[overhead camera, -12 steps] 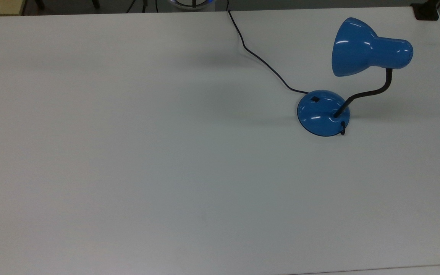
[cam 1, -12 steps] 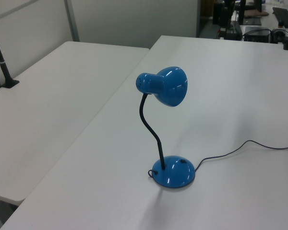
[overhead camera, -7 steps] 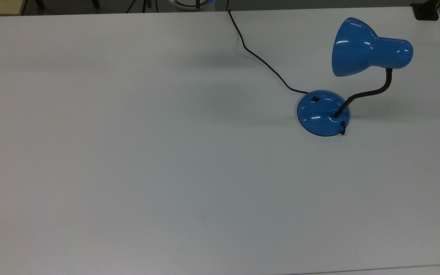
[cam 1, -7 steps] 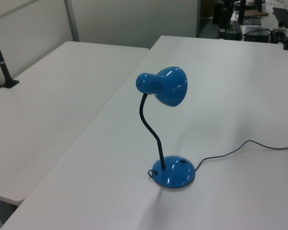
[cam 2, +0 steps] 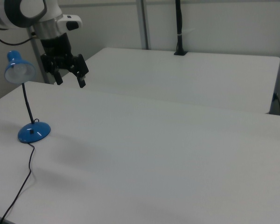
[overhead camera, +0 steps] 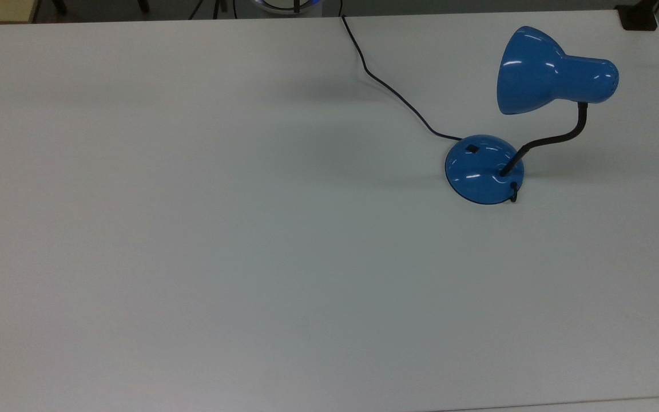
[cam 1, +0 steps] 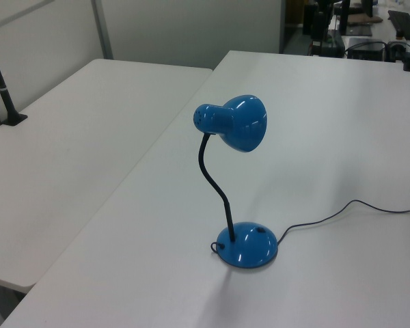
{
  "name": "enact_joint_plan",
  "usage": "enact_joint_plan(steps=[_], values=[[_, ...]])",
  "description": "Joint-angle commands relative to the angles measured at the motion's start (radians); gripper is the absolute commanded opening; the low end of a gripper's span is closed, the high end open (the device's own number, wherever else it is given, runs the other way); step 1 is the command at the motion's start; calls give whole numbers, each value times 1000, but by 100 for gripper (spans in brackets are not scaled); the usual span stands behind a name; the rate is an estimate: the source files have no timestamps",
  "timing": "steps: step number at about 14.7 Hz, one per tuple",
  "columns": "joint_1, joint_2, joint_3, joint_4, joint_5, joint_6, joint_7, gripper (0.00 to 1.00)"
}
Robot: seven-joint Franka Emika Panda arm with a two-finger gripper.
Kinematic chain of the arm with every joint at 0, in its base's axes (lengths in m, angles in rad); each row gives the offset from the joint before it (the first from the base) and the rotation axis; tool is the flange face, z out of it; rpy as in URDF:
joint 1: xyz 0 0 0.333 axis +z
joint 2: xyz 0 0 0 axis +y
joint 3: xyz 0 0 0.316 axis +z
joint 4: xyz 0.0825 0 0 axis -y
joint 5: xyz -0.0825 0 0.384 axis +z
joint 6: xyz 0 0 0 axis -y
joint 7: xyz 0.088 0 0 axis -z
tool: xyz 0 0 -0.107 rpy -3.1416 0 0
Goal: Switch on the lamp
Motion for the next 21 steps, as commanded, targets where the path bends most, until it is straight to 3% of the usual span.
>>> enact_joint_plan(steps=[1, 5, 7, 11, 12, 14, 15, 18, 19, 21], values=[[6, 10, -5, 13, 21, -2, -7, 100], [33, 42, 4, 14, 21, -5, -28, 100], [58, 59, 6, 14, 9, -6, -120, 100], [162, 99, 14, -25, -7, 1, -157, 100], [183, 108, 14, -42, -5, 10, -154, 96], [207, 127, 17, -68, 18, 49, -146, 78], [220, 137, 35, -87, 56, 66, -101, 64], [230, 157, 104, -137, 69, 122, 80, 17], [230, 160, 119, -160, 72, 165, 149, 7], [236, 180, 149, -202, 101, 263, 266, 0]])
